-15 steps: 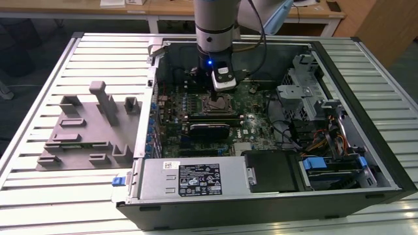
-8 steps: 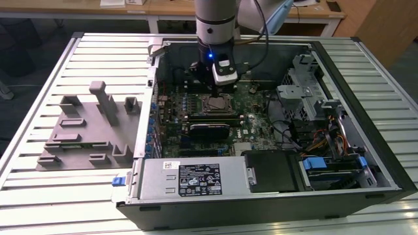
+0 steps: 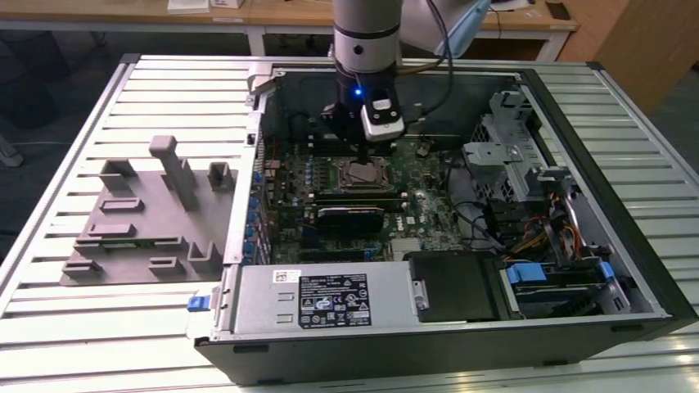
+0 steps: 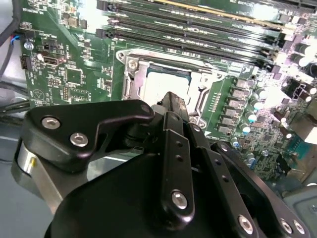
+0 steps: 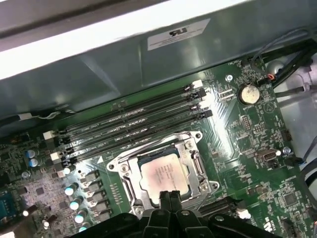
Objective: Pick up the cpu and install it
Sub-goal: 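Install the first cpu locking lever, then install the second cpu locking lever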
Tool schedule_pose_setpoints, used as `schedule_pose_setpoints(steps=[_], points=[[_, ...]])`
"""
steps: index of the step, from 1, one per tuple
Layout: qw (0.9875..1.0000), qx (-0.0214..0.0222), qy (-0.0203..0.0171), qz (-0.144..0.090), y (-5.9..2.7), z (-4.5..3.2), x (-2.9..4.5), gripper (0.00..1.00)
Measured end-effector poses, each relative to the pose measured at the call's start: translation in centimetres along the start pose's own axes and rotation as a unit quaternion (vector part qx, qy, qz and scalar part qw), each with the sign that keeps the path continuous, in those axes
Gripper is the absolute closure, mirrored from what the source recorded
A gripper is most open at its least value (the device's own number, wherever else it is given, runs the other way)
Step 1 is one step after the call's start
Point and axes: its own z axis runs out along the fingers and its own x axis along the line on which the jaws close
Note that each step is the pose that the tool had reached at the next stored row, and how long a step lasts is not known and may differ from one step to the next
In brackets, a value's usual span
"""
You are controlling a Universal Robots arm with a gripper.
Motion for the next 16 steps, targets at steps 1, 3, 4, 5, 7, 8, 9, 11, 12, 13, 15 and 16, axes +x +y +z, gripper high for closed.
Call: schedule_pose_setpoints(steps=[1, 3, 4, 5, 7, 8, 9, 11, 12, 13, 15, 16], points=[[1.0000, 0.0000, 0.0003, -0.002, 0.04, 0.00, -0.11, 0.89], [1.0000, -0.0003, 0.0007, -0.010, 0.11, 0.02, -0.31, 0.89], [0.9999, -0.0006, 0.0009, -0.013, 0.14, 0.03, -0.39, 0.89], [0.9999, -0.0007, 0.0011, -0.017, 0.17, 0.04, -0.47, 0.89], [0.9997, -0.0010, 0.0018, -0.022, 0.24, 0.06, -0.64, 0.89], [0.9997, -0.0009, 0.0018, -0.023, 0.24, 0.06, -0.64, 0.89], [0.9997, -0.0009, 0.0019, -0.023, 0.24, 0.06, -0.64, 0.89], [0.9997, -0.0009, 0.0019, -0.023, 0.24, 0.05, -0.64, 0.89], [0.9997, -0.0009, 0.0019, -0.023, 0.24, 0.06, -0.64, 0.89], [0.9997, -0.0009, 0.0019, -0.023, 0.24, 0.05, -0.64, 0.89], [0.9997, -0.0009, 0.0019, -0.023, 0.24, 0.06, -0.65, 0.89], [0.9997, -0.0009, 0.0019, -0.023, 0.24, 0.06, -0.65, 0.89]])
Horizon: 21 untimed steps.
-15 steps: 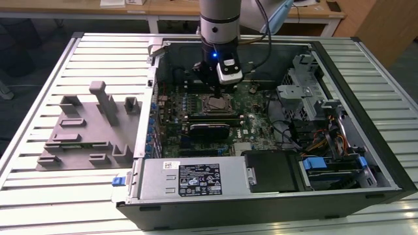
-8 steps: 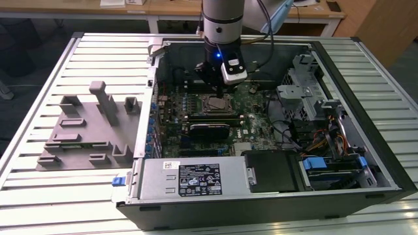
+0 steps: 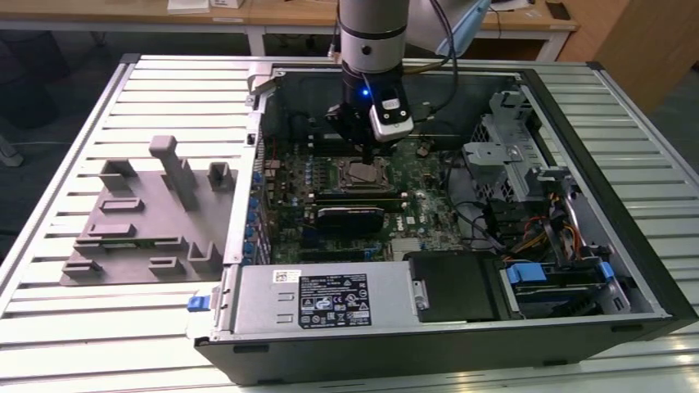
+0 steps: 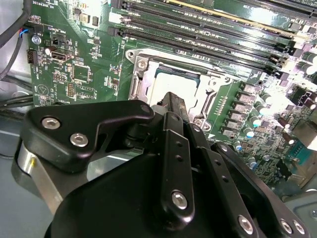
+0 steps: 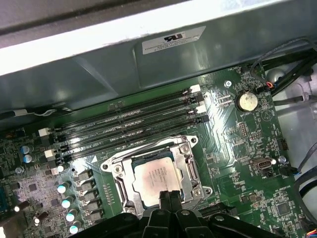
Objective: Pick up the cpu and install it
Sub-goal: 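Install the second cpu locking lever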
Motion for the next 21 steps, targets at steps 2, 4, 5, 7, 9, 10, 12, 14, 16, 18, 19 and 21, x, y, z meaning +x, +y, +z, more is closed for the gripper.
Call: schedule_pose_setpoints(steps=[2, 4, 5, 7, 9, 10, 12, 14, 16, 18, 19, 21], points=[[1.0000, 0.0001, 0.0000, 0.000, -0.07, 0.00, -0.03, 0.89], [1.0000, 0.0001, 0.0000, 0.000, -0.17, 0.00, -0.06, 0.89], [1.0000, 0.0000, 0.0000, 0.000, -0.24, 0.00, -0.08, 0.89], [1.0000, 0.0001, 0.0000, 0.000, -0.42, 0.00, -0.14, 0.89], [1.0000, 0.0001, 0.0000, 0.000, -0.64, 0.00, -0.20, 0.89], [1.0000, 0.0000, 0.0000, 0.000, -0.74, 0.00, -0.24, 0.89], [1.0000, 0.0000, 0.0000, 0.000, -0.97, 0.00, -0.31, 0.89], [1.0000, 0.0000, 0.0000, 0.000, -1.19, 0.00, -0.38, 0.89], [1.0000, 0.0000, 0.0000, 0.000, -1.39, 0.00, -0.45, 0.89], [1.0000, 0.0001, 0.0000, 0.000, -1.63, 0.00, -0.51, 0.89], [1.0000, 0.0001, 0.0000, 0.000, -1.77, 0.00, -0.54, 0.89], [1.0000, 0.0000, 0.0000, 0.000, -2.06, 0.01, -0.58, 0.89]])
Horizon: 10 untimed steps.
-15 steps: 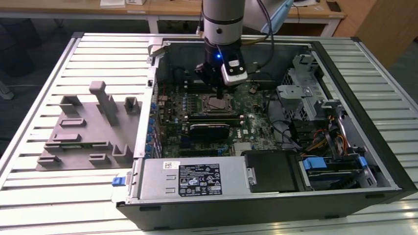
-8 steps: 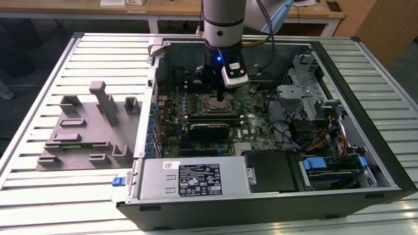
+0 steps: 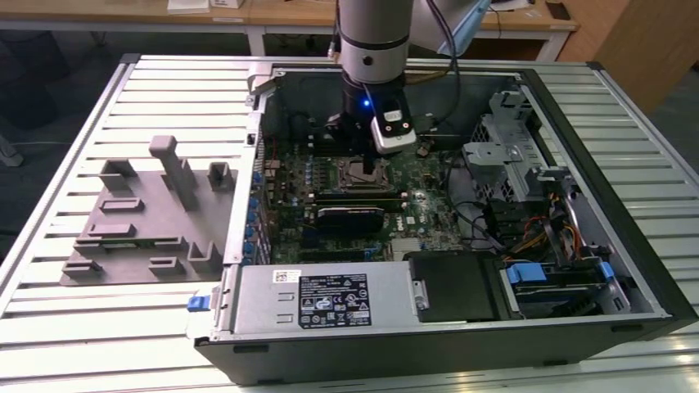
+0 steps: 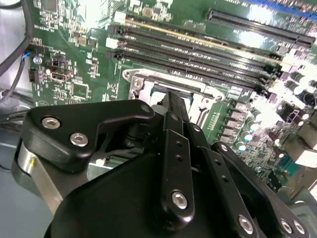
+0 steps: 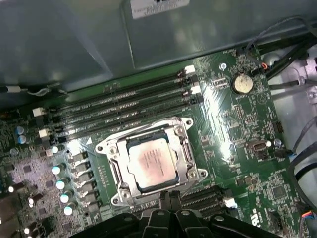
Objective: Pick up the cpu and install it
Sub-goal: 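Install the second cpu locking lever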
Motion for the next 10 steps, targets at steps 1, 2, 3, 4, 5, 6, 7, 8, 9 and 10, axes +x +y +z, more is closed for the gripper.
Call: schedule_pose_setpoints(steps=[1, 2, 3, 4, 5, 6, 7, 8, 9, 10], points=[[1.0000, 0.0000, 0.0000, 0.000, -0.14, 0.00, -0.01, 0.89], [1.0000, 0.0000, 0.0000, 0.000, -0.29, 0.00, -0.02, 0.89], [1.0000, 0.0000, 0.0000, 0.000, -0.42, 0.00, -0.03, 0.89], [1.0000, 0.0000, 0.0000, -0.001, -0.54, 0.01, -0.03, 0.89], [1.0000, 0.0000, 0.0000, -0.001, -0.66, 0.01, -0.01, 0.89], [1.0000, 0.0000, 0.0000, -0.001, -0.77, 0.02, 0.00, 0.89], [1.0000, -0.0001, 0.0000, -0.002, -0.86, 0.02, 0.02, 0.89], [1.0000, -0.0001, 0.0000, -0.002, -0.95, 0.03, 0.05, 0.89], [1.0000, -0.0002, 0.0001, -0.003, -1.03, 0.04, 0.08, 0.89], [1.0000, -0.0003, 0.0001, -0.004, -1.12, 0.06, 0.12, 0.89]])
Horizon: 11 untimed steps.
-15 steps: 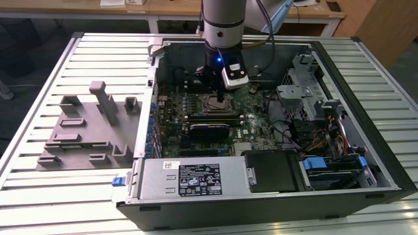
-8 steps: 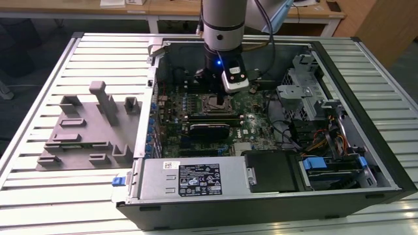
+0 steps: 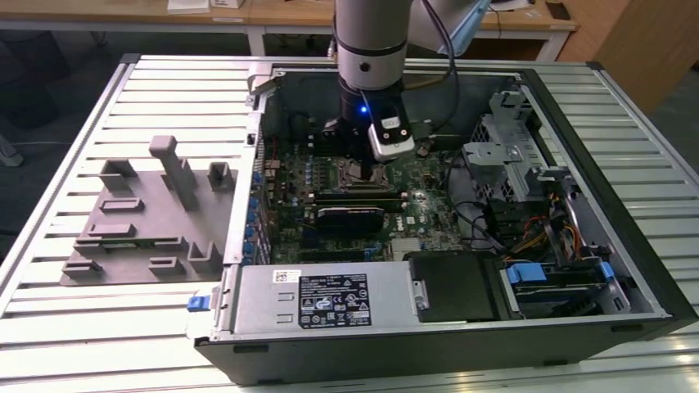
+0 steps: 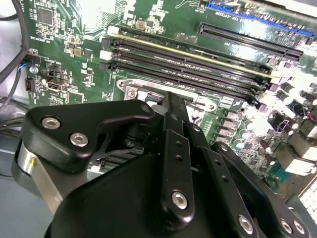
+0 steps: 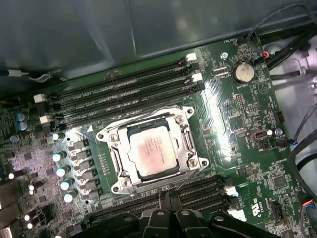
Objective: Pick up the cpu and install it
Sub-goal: 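Install the second cpu locking lever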
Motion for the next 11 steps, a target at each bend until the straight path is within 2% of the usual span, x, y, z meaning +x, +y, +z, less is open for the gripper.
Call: schedule_pose_setpoints(steps=[6, 11], points=[[1.0000, -0.0009, 0.0003, -0.008, -0.54, 0.14, 0.42, 0.89], [0.9999, -0.0049, 0.0015, -0.015, -0.95, 0.28, 0.98, 0.89]])
